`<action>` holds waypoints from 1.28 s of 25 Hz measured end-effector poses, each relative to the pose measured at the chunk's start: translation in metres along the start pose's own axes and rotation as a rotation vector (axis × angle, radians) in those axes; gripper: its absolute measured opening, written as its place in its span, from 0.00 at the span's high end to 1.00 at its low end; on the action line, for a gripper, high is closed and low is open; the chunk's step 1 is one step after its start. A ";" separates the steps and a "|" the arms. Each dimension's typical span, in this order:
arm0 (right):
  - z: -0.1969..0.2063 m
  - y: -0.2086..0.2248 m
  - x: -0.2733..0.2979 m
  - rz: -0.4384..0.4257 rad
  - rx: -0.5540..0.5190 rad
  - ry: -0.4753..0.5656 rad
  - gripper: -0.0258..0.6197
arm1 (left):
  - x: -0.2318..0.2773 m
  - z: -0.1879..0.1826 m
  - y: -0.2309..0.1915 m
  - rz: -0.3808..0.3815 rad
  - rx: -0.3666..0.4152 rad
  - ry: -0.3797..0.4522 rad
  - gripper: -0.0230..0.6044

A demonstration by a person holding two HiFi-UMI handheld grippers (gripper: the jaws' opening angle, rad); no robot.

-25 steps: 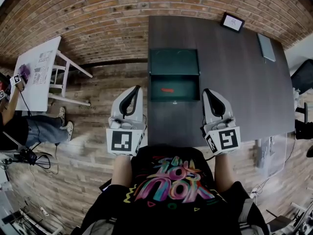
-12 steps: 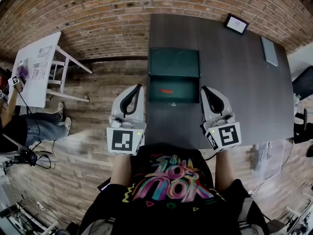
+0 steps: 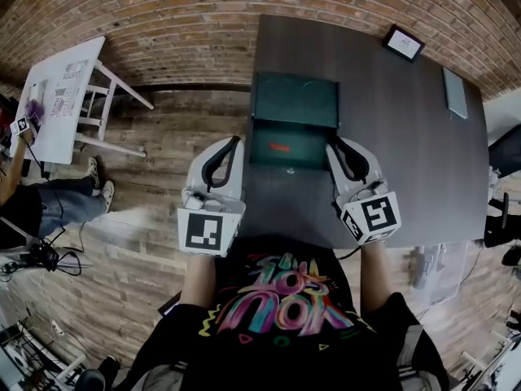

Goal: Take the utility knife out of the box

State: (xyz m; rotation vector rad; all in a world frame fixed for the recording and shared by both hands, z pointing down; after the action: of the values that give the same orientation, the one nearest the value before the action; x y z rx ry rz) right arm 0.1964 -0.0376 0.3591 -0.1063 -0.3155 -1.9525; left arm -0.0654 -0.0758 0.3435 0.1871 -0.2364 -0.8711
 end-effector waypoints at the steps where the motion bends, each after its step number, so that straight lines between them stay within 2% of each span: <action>1: 0.001 0.000 0.004 -0.011 -0.005 -0.008 0.88 | 0.000 0.001 0.000 -0.002 0.000 -0.002 0.96; 11: 0.015 -0.006 0.051 -0.121 -0.034 -0.124 0.77 | 0.001 0.009 -0.005 -0.023 -0.018 -0.020 0.96; 23: 0.039 -0.009 0.080 -0.179 -0.078 -0.255 0.72 | 0.003 0.021 -0.011 -0.037 -0.042 -0.050 0.96; 32: 0.064 -0.018 0.106 -0.275 -0.191 -0.391 0.69 | 0.006 0.026 -0.014 -0.037 -0.046 -0.066 0.96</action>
State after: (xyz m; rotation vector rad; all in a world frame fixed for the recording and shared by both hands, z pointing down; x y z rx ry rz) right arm 0.1334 -0.1089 0.4408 -0.6011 -0.4145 -2.2274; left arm -0.0786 -0.0911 0.3657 0.1204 -0.2751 -0.9193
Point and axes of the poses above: the fingertips, and each gripper's own axes: x forward along the fingers, y to its right, z out of its underside, the point moved 9 cm from there along -x, backward along the fingers, and after that the axes turned 13 degrees about x, right-handed, at the moved point
